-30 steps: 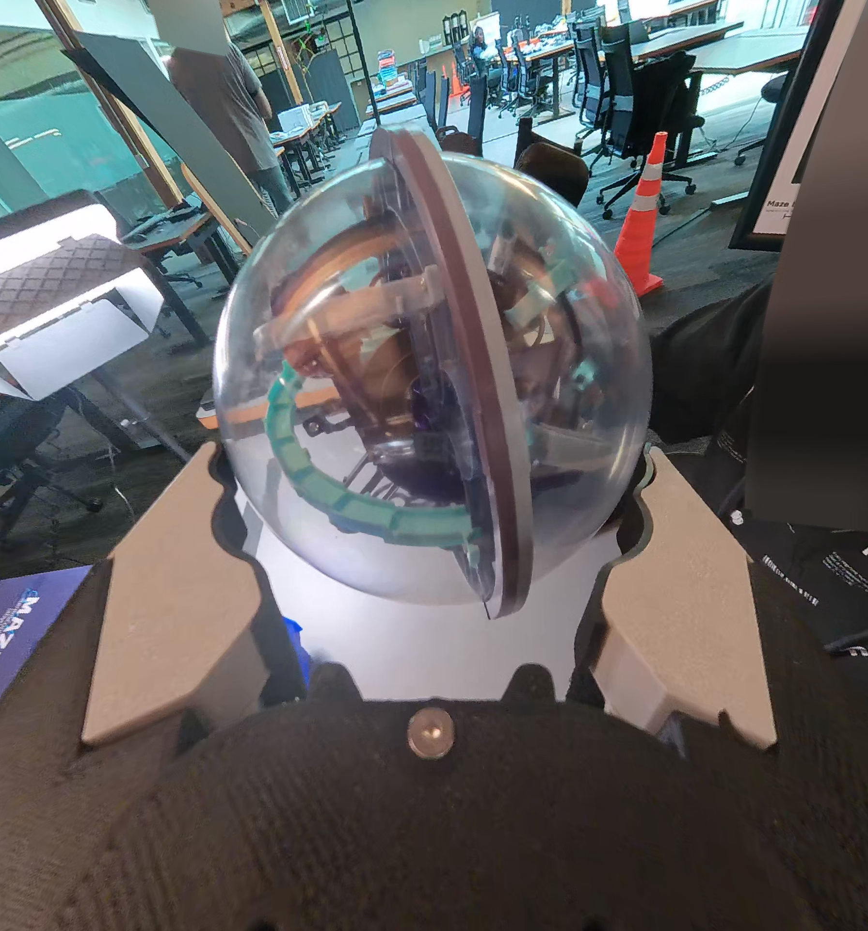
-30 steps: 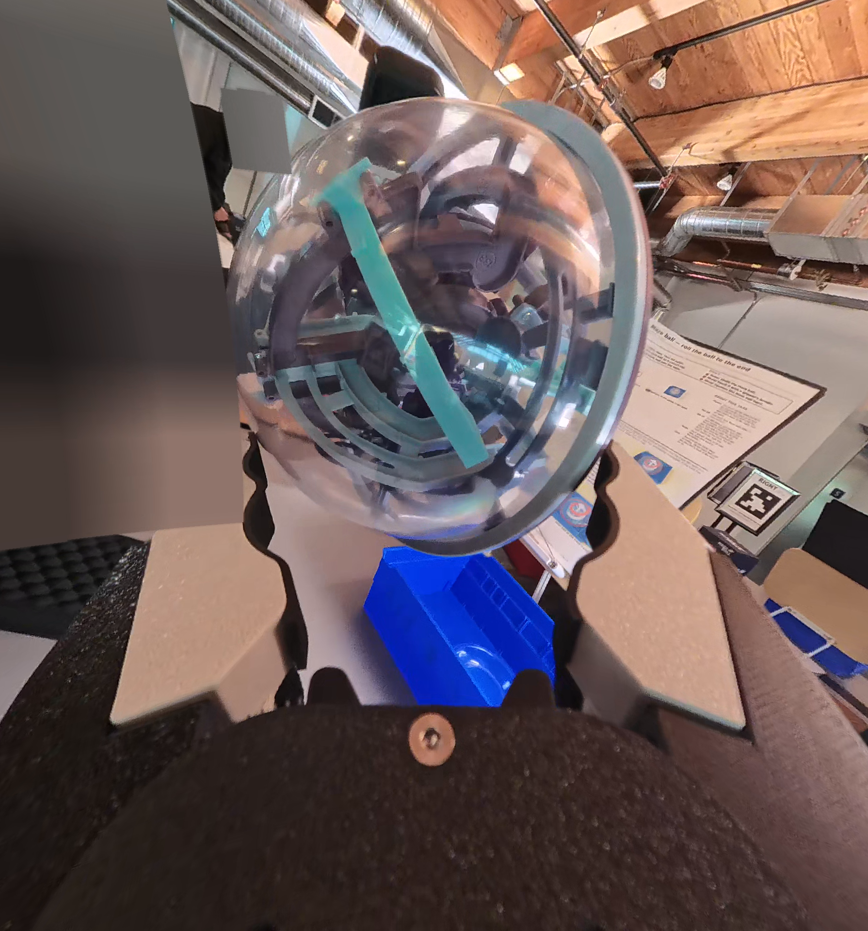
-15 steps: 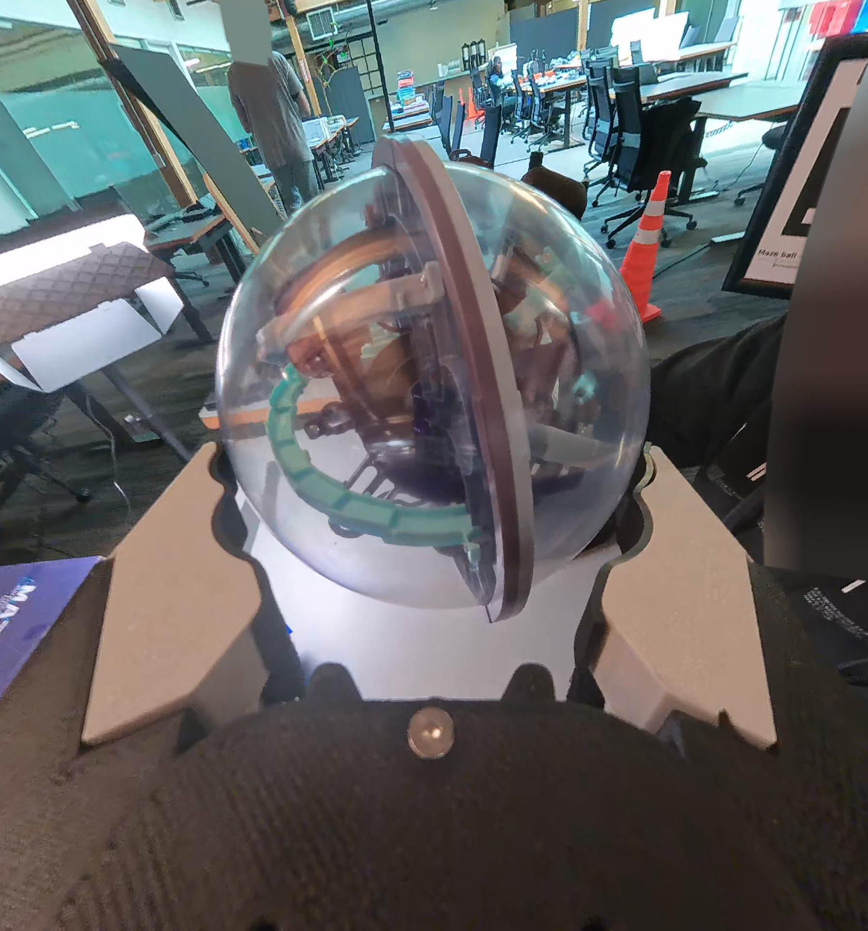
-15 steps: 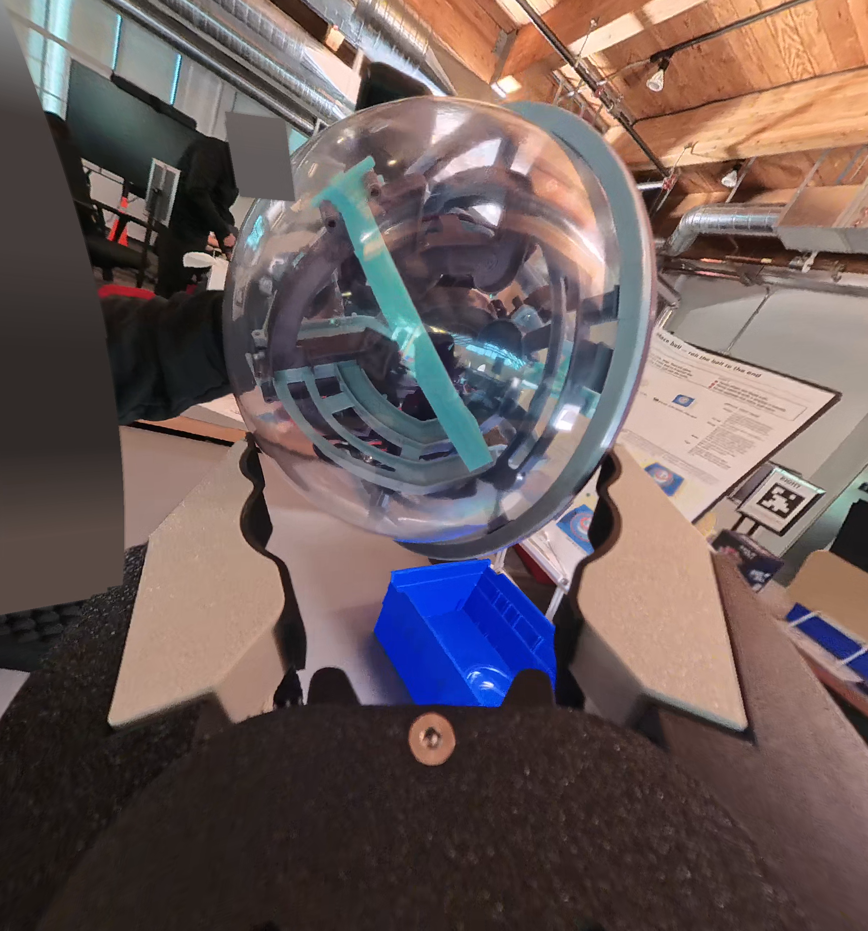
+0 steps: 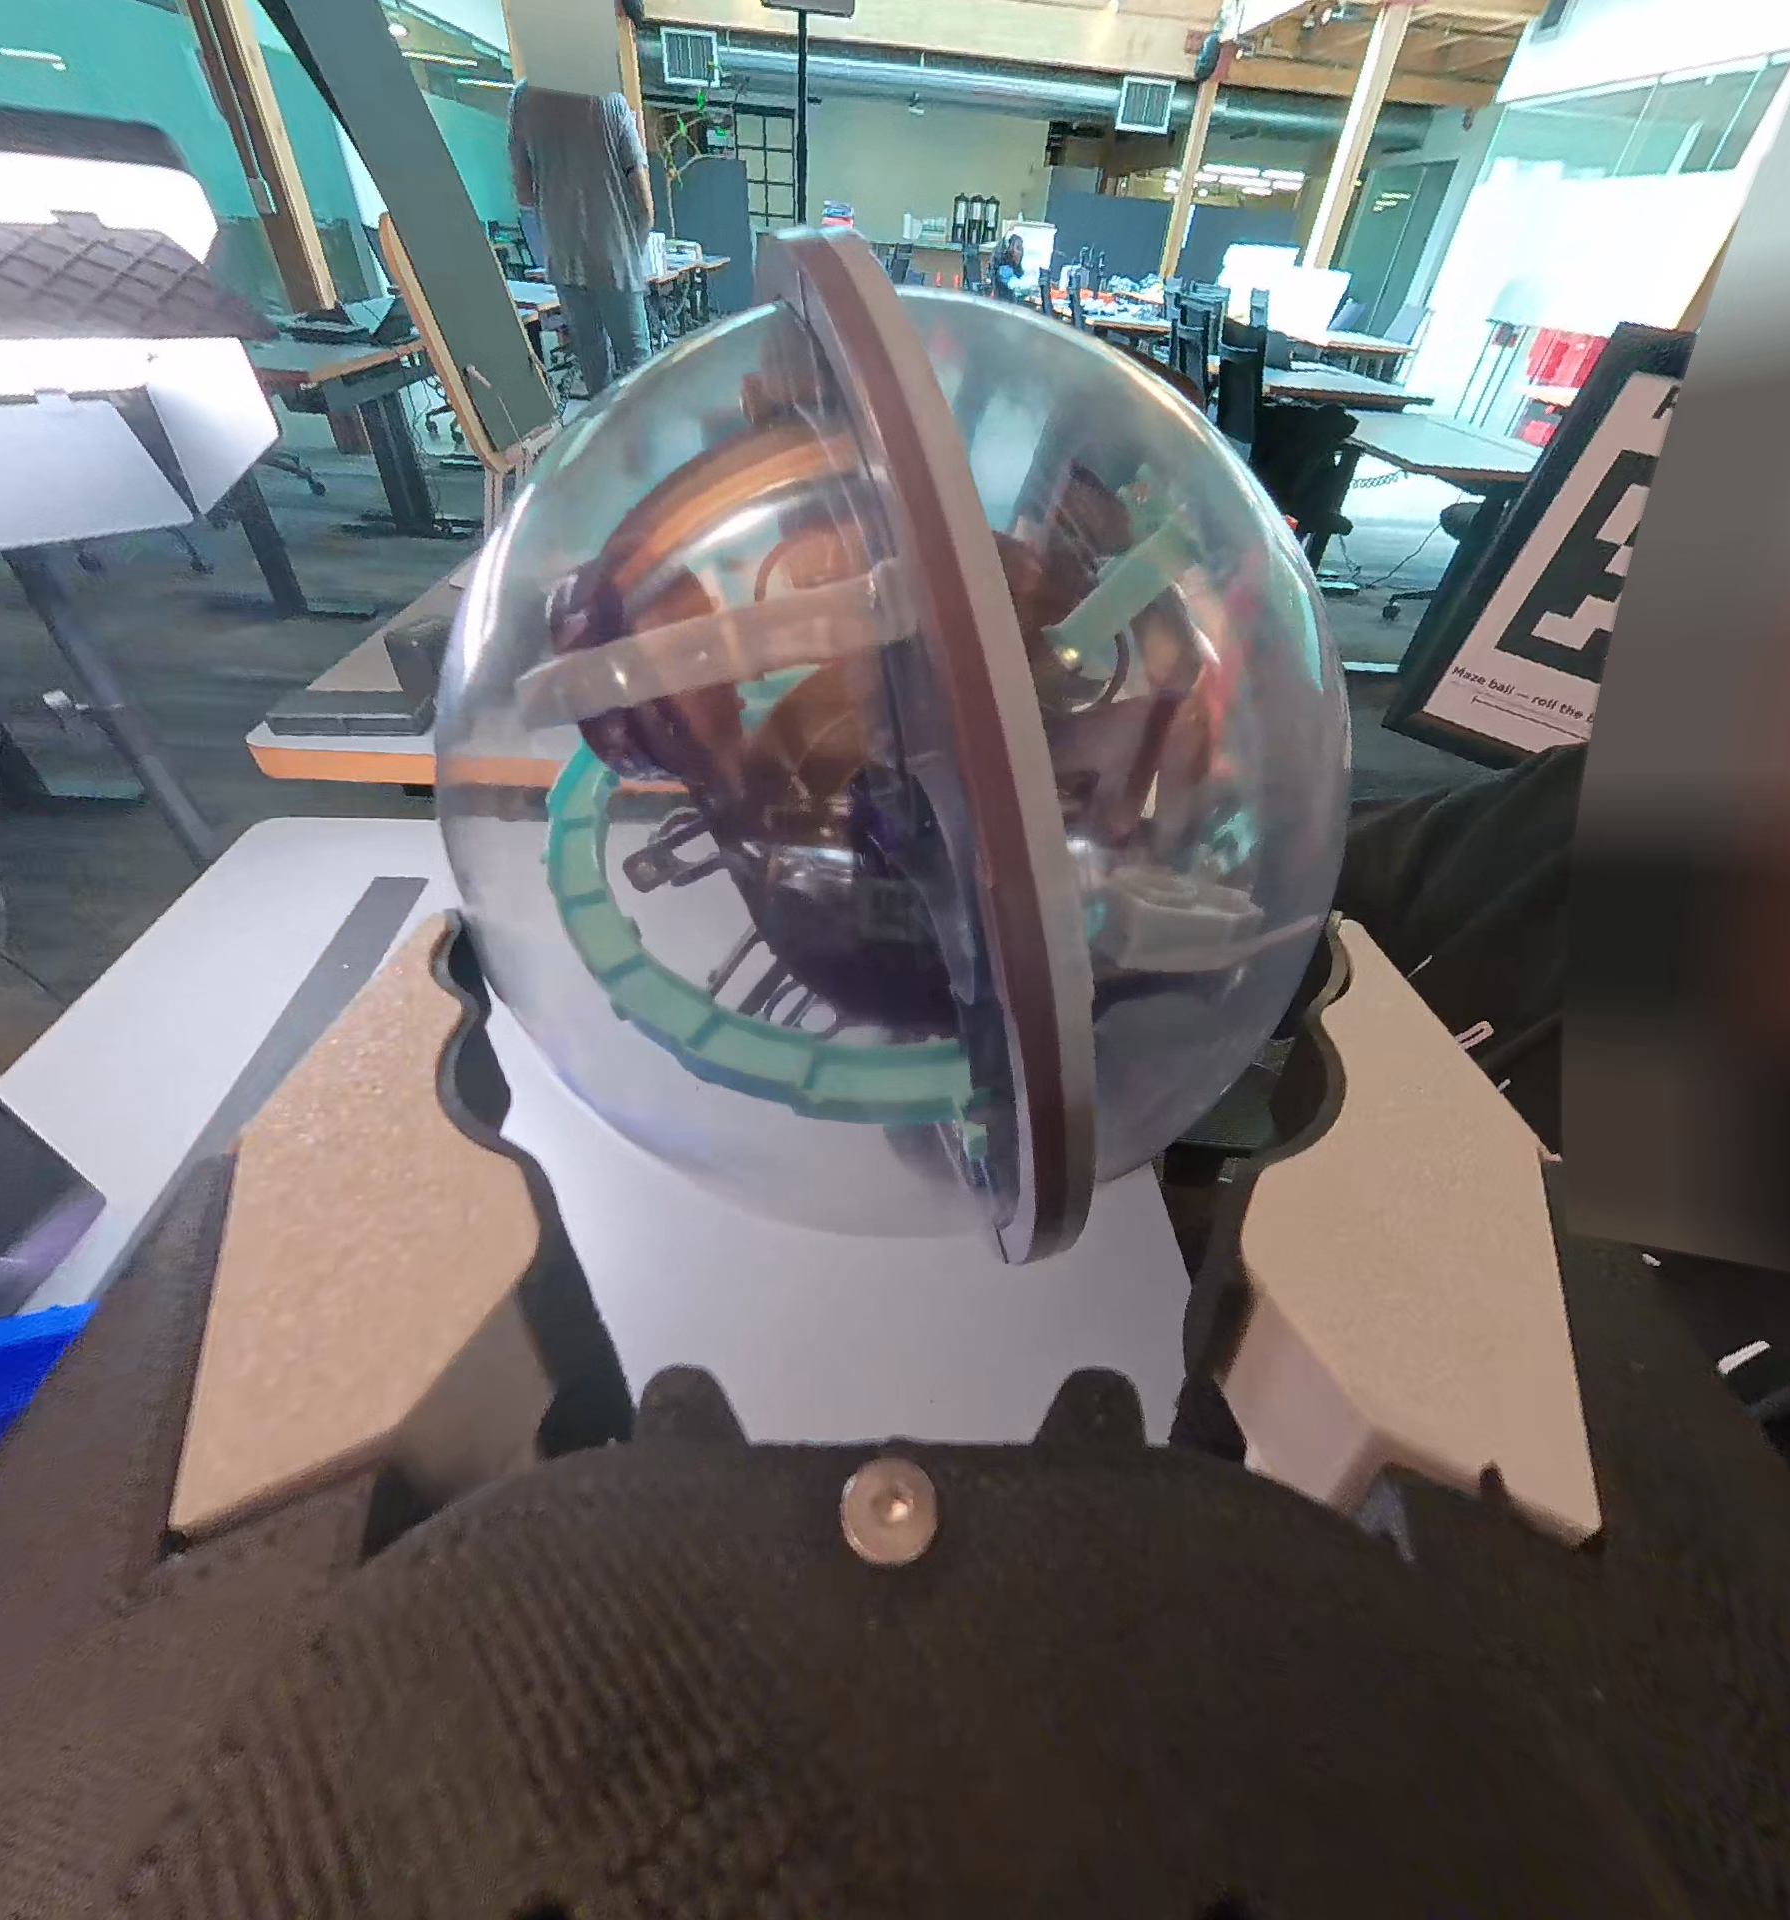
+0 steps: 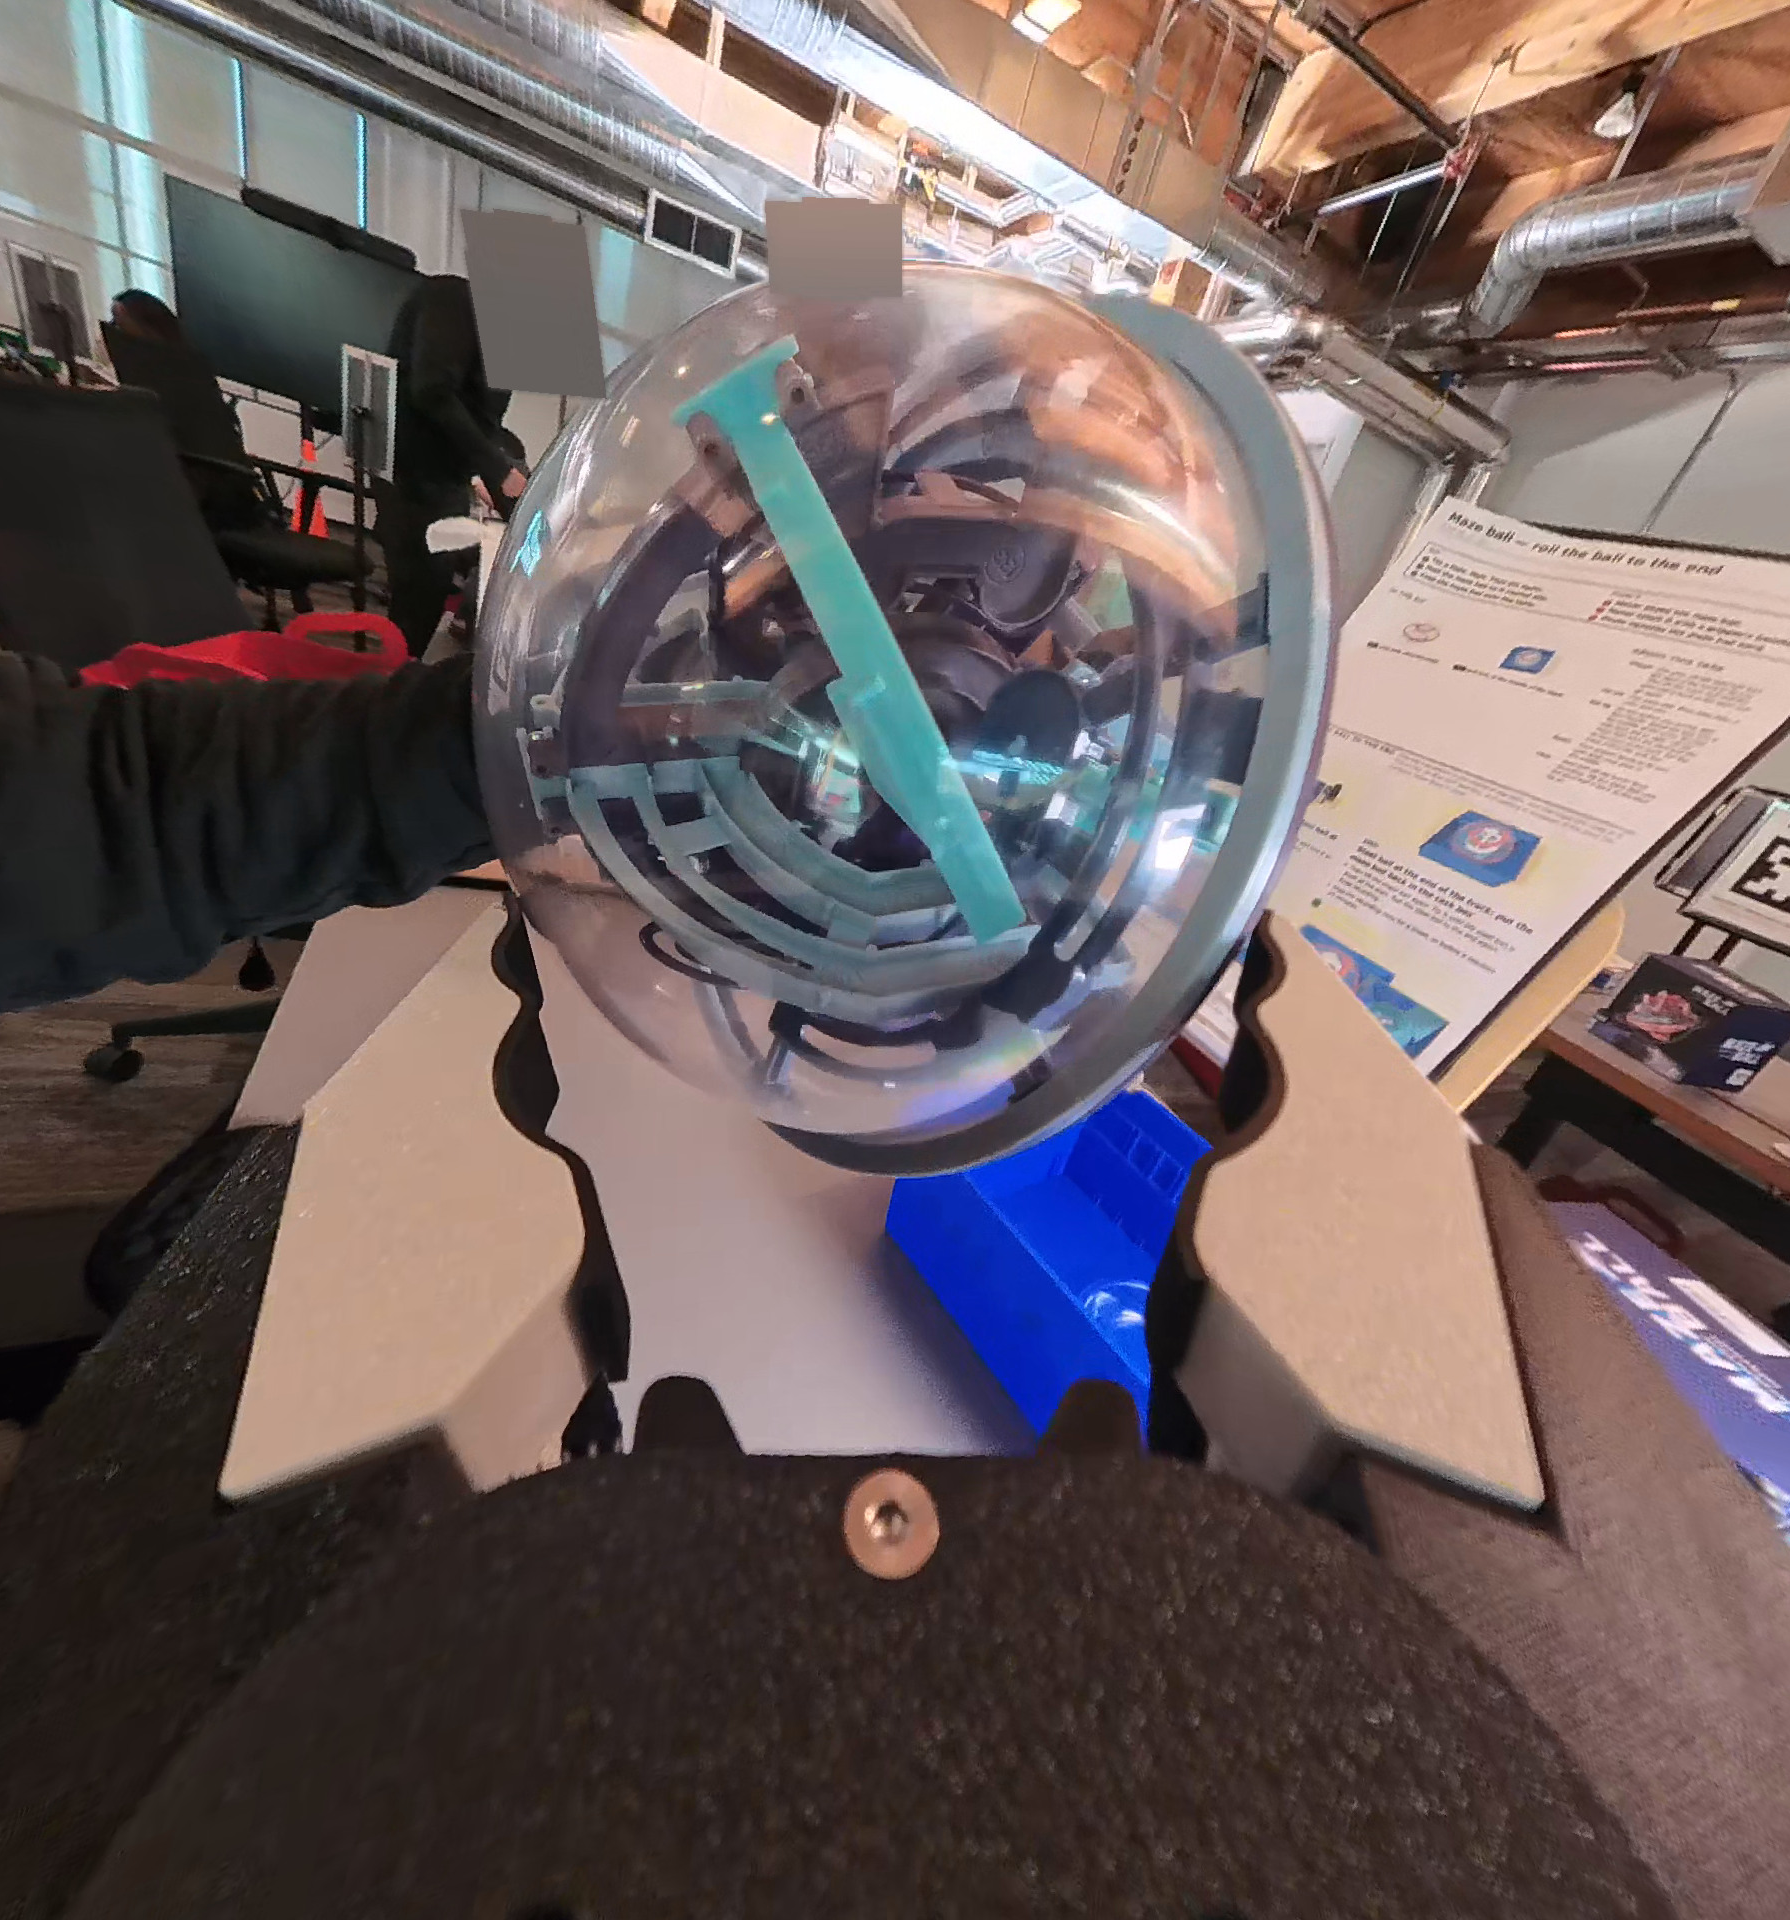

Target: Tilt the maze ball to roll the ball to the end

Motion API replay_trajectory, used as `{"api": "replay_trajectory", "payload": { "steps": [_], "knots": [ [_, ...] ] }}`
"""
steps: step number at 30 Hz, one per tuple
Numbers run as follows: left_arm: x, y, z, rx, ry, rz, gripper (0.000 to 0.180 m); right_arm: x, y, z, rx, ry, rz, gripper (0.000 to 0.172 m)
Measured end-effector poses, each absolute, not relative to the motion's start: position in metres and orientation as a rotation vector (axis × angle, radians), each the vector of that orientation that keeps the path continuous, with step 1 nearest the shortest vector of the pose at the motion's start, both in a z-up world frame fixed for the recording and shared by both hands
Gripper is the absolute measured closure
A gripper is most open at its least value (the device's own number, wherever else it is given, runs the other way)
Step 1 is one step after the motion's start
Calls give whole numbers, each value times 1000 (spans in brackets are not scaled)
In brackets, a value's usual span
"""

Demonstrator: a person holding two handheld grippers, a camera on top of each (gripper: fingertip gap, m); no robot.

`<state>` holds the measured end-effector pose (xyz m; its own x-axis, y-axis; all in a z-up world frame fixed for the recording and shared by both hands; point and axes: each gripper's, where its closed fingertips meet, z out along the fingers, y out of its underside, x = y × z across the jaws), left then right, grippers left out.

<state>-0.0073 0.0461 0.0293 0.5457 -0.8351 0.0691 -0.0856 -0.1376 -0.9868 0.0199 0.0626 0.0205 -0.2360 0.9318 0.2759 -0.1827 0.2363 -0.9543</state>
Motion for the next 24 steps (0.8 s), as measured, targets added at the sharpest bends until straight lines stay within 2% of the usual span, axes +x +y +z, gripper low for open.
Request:
{"api": "replay_trajectory", "payload": {
  "steps": [12, 18, 24],
  "knots": [
    [-13, 56, -15, -1663, 636, -992, 32, 12, 74, -21, -885, -1443, 1261, 39],
    [-14, 56, -52, -1689, 476, -1222, 32, 10, 77, -67, -925, -1523, 1144, 42],
    [-2, 45, -101, -1689, 380, -1437, 32, 16, 71, -112, -882, -1539, 1102, 38]
  ]
}}
